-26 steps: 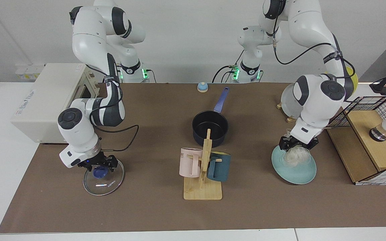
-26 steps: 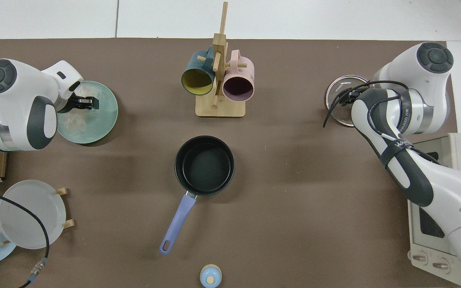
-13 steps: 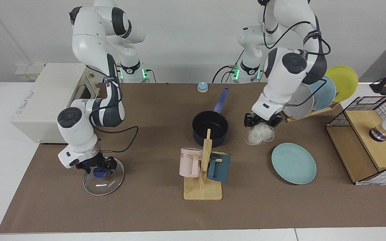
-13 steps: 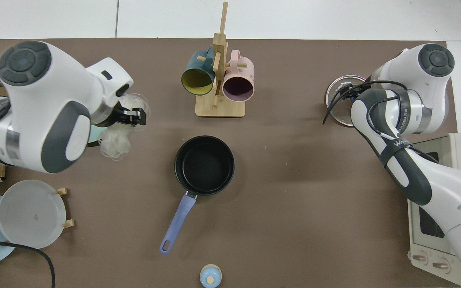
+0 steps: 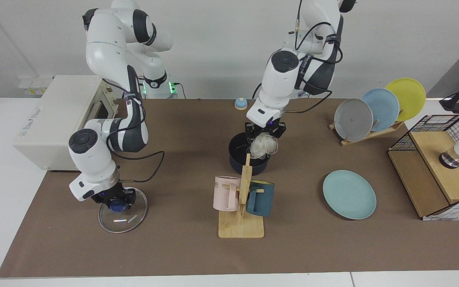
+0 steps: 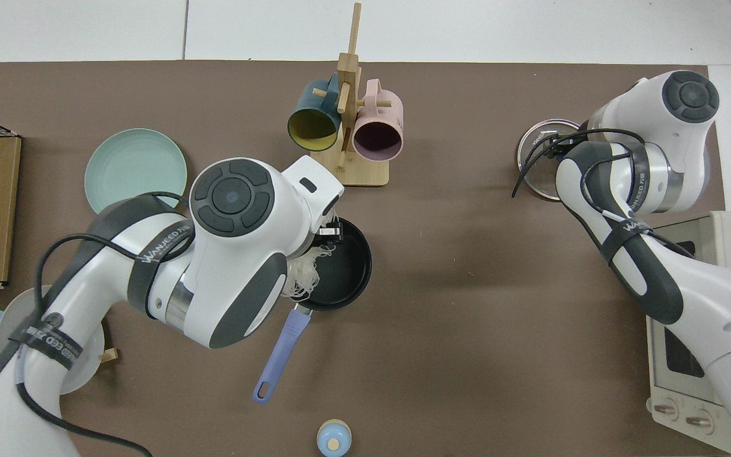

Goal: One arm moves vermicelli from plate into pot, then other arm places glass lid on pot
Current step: 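Carry the vermicelli over the saucepan with the left gripper and release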

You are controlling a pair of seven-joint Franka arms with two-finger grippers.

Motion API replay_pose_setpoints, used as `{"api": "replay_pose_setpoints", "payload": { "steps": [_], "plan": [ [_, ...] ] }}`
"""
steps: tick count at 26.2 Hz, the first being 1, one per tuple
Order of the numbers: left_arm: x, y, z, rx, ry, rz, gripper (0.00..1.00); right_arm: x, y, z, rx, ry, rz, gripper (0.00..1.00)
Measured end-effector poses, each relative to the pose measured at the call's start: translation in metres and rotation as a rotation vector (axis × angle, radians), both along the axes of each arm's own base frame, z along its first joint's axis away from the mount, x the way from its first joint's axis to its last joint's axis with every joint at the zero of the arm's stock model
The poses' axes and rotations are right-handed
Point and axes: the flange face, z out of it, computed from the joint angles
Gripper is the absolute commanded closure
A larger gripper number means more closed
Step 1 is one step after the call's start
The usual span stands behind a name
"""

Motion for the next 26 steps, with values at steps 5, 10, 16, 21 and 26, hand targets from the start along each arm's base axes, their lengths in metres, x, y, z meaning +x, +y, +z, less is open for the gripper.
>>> {"api": "replay_pose_setpoints", "payload": {
  "steps": [5, 10, 16, 21, 26],
  "plan": [
    [-0.009, -0.001, -0.040, -0.027, -0.033, 0.005, 1.00, 0.001, 0.003, 0.001, -0.011, -0.002, 0.012, 1.00],
    [-0.022, -0.008, -0.066, -0.011, -0.068, 0.033, 1.00, 0.003, 0.006, 0.008, -0.030, -0.015, 0.029, 1.00],
    [-0.045, -0.034, -0.089, 0.020, -0.095, 0.058, 0.01, 0.002, 0.019, 0.045, -0.024, -0.058, 0.046, 1.00],
    [-0.046, -0.037, -0.092, 0.020, -0.095, 0.063, 0.00, -0.010, 0.033, 0.090, -0.022, -0.040, 0.061, 1.00],
    [-0.035, -0.025, -0.083, 0.017, -0.111, 0.091, 0.00, -0.033, 0.037, 0.133, -0.018, 0.033, 0.057, 1.00]
  ]
}}
